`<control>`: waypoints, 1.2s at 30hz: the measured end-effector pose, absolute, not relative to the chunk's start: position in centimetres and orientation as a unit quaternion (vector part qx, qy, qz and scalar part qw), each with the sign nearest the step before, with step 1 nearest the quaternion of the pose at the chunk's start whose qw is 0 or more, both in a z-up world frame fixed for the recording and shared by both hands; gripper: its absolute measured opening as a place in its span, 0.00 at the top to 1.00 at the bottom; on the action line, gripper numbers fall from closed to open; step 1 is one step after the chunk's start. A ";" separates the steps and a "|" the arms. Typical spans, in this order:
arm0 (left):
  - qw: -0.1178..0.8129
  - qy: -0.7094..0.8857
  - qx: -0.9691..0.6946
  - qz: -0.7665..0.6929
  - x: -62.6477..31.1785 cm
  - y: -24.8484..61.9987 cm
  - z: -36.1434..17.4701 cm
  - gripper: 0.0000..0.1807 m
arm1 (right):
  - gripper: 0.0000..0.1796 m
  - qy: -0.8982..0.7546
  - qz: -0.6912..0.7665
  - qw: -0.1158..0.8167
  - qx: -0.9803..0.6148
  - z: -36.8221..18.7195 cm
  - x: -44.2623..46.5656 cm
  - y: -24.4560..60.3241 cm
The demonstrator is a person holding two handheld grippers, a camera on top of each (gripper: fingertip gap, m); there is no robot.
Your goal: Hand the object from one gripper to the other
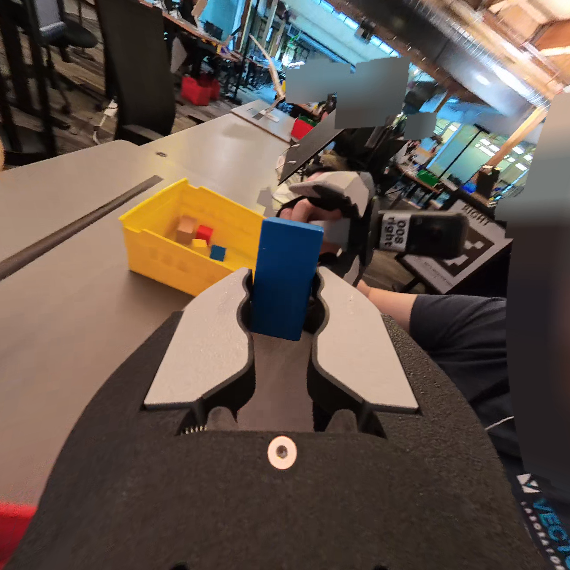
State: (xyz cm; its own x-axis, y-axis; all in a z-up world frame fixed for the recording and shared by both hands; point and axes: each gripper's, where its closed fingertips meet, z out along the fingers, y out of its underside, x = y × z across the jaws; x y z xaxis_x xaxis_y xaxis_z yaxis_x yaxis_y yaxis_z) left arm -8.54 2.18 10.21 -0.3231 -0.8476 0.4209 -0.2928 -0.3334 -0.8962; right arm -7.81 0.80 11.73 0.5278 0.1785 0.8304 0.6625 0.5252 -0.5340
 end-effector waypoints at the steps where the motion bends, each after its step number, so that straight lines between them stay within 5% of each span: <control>1: 0.214 0.527 -0.530 -0.630 -8.4 1.7 10.6 0.80 | 0.60 -0.459 -0.169 0.746 -0.451 11.8 -8.0 0.6; 16: 0.141 0.526 -0.499 -0.674 -7.9 -1.5 11.0 0.80 | 0.63 -0.475 -0.208 0.734 -0.438 11.4 -9.1 0.5; 25: 0.237 0.515 -0.545 -0.618 -9.3 2.7 11.1 0.83 | 0.63 -0.439 -0.167 0.681 -0.562 12.2 -3.6 1.3; 29: 0.296 0.503 -0.570 -0.578 -10.8 5.1 11.6 0.85 | 0.63 -0.291 -0.107 0.594 -0.742 10.6 6.4 2.3; 36: 0.297 0.504 -0.566 -0.581 -11.6 4.9 12.1 0.87 | 0.63 -0.054 0.054 0.327 -0.942 -1.7 15.2 1.1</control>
